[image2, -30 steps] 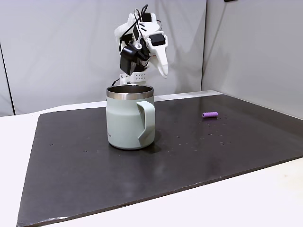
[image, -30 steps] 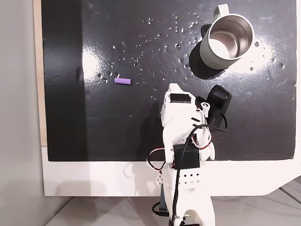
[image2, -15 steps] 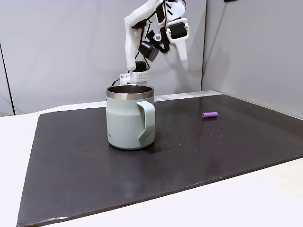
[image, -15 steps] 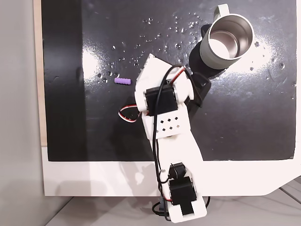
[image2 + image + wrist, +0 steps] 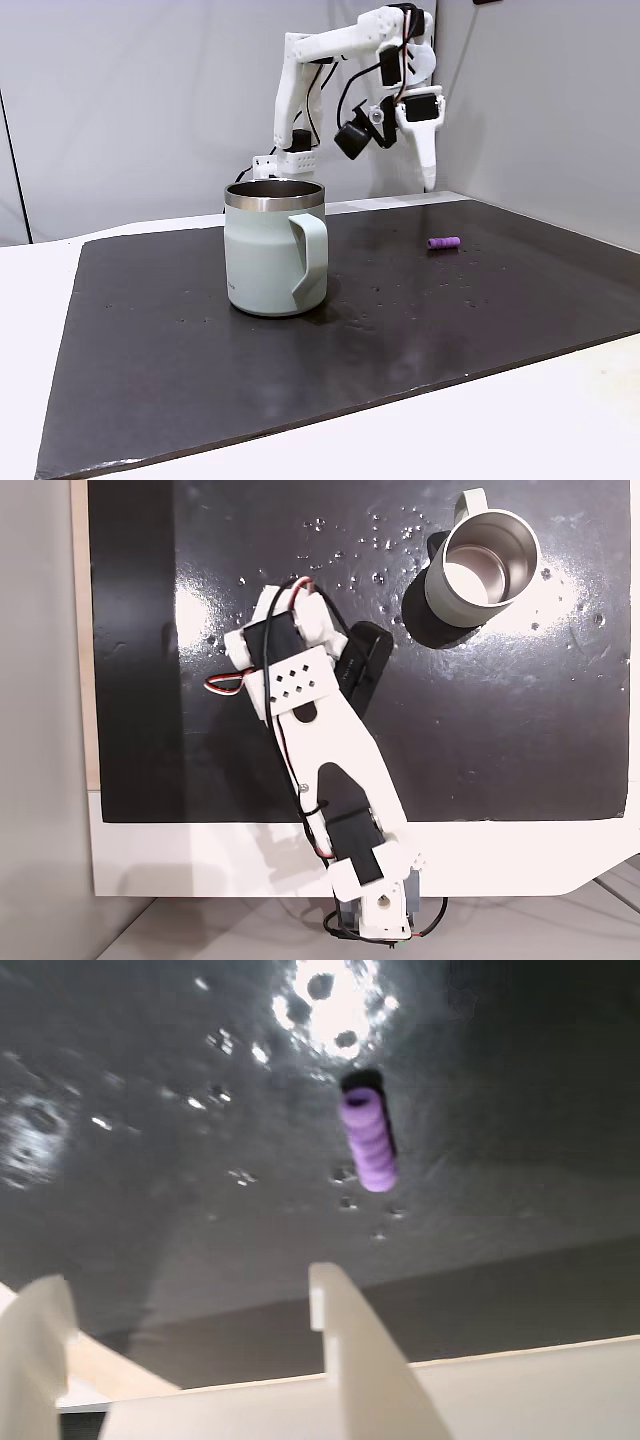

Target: Grasp a pengrip and put it in the cup.

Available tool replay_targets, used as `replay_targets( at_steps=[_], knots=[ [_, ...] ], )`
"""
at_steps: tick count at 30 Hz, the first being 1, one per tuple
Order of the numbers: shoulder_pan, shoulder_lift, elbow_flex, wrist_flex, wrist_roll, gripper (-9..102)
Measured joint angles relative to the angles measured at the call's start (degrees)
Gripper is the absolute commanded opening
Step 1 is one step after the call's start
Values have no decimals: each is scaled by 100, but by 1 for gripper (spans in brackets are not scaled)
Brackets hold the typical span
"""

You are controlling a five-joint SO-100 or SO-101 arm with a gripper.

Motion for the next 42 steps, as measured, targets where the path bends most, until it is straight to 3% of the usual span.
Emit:
replay_targets(
  at_steps=[11,33,42],
  knots=[
    [-545,-1327,-721,-26,70,28],
    [-765,-3015,-1679,88,97,27],
    [-738,-3173,-1925,114,97,13]
  ],
)
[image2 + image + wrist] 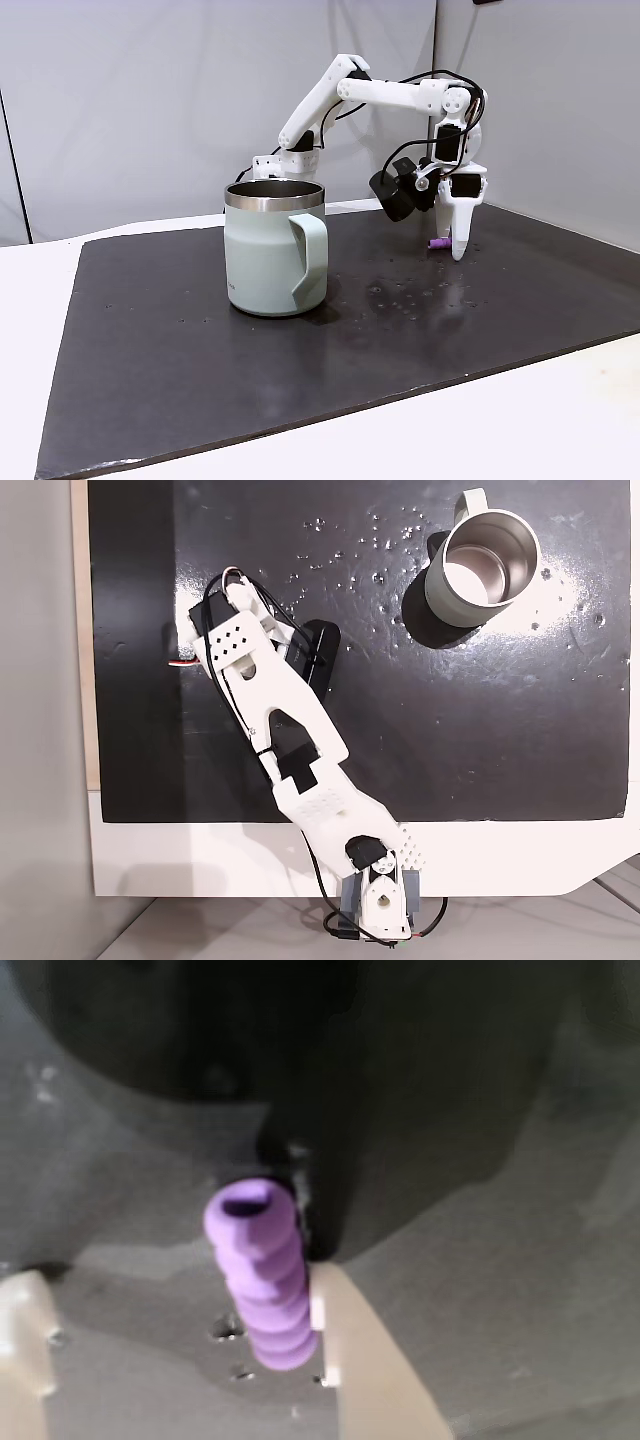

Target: Grasp a pengrip and put it in the cup.

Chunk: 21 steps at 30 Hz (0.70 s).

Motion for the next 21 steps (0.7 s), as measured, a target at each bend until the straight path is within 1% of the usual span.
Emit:
replay_targets(
  at_steps=[10,21],
  knots=[
    [88,-18,-44,105,-9,0],
    [105,26,-35,167,-9,0]
  ],
)
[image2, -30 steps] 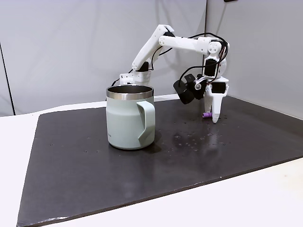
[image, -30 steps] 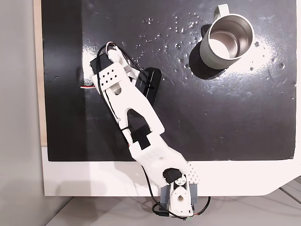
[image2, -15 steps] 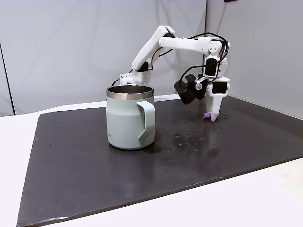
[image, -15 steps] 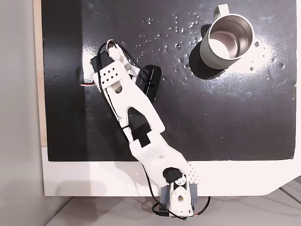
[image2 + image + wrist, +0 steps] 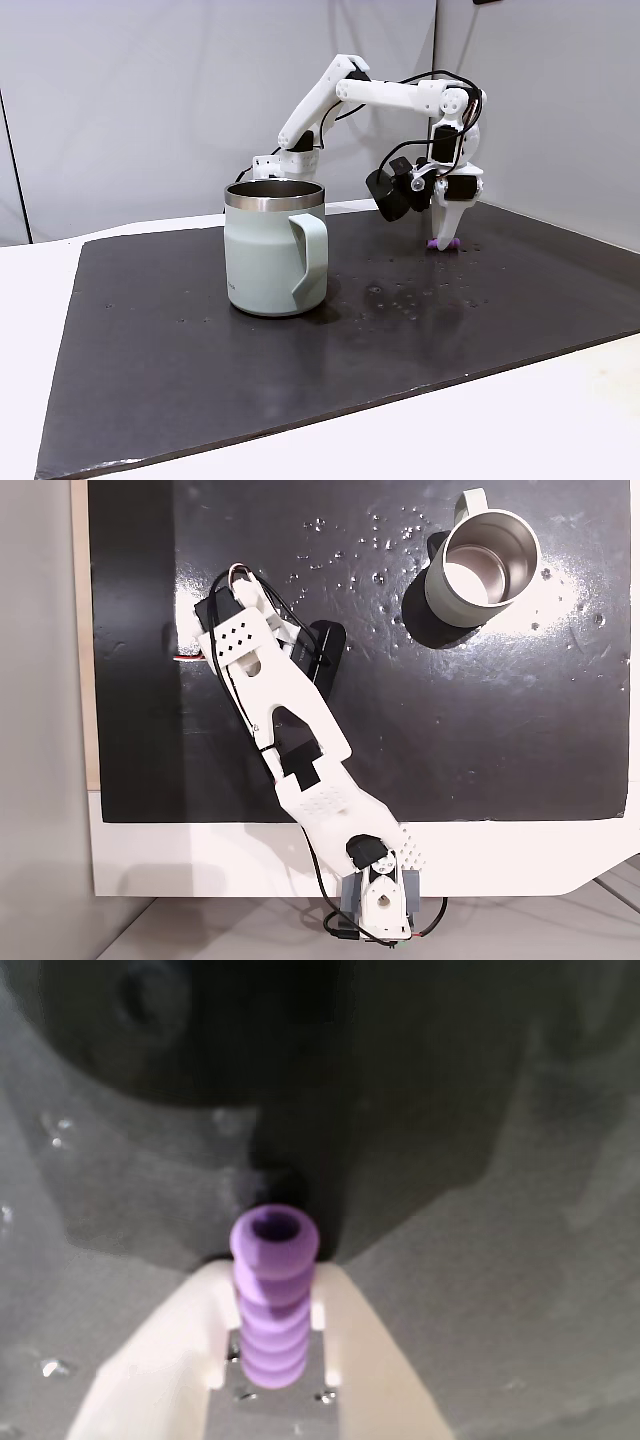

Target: Grasp a pengrip and put it in the cup.

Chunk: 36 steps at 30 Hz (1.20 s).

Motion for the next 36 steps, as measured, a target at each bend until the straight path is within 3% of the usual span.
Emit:
replay_targets(
  at_steps=[16,26,36],
  knots=[
    [800,2382,413,598,-633,0],
    [2602,3463,-79,1239,-2241,0],
    [4333,2839,-1310,1274,-3788,0]
  ],
)
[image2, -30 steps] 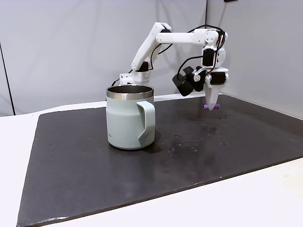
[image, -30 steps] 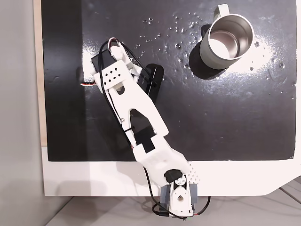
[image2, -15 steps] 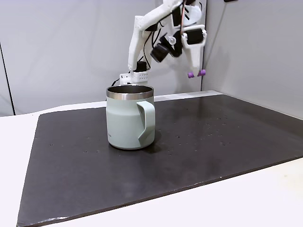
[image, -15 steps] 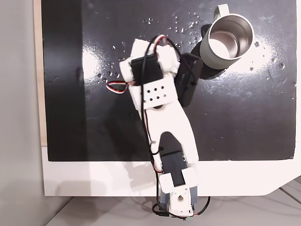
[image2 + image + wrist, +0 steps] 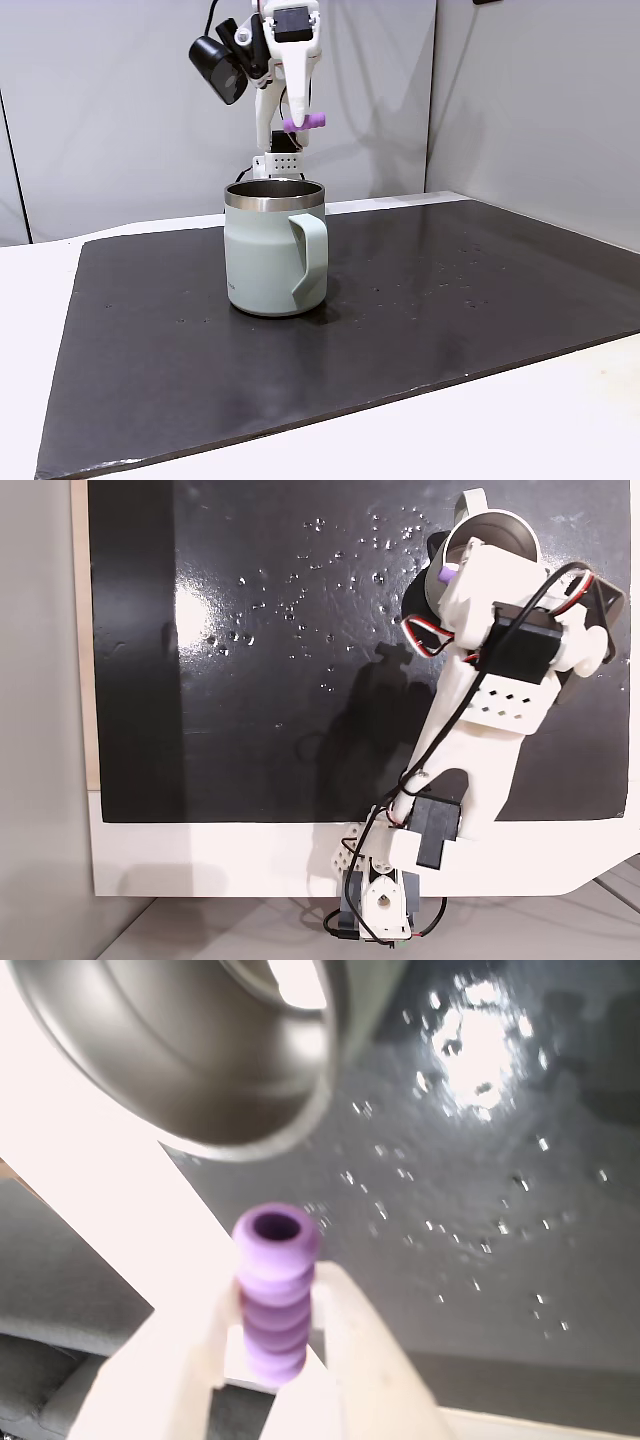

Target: Grasp a pengrip and put it in the cup.

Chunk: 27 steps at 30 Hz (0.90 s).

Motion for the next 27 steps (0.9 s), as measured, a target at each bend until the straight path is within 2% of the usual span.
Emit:
replay_targets(
  at_steps=[5,8,13,14,16,18,27],
  knots=[
    [290,-809,-949,0,-431,0],
    [299,-1292,-1547,79,-554,5],
    [255,-1477,-1837,132,-624,7],
    [255,-1503,-1863,132,-633,12],
    [272,-1521,-1863,141,-633,31],
    [272,-1547,-1863,141,-554,40],
    [272,-1564,-1863,141,-369,42]
  ],
)
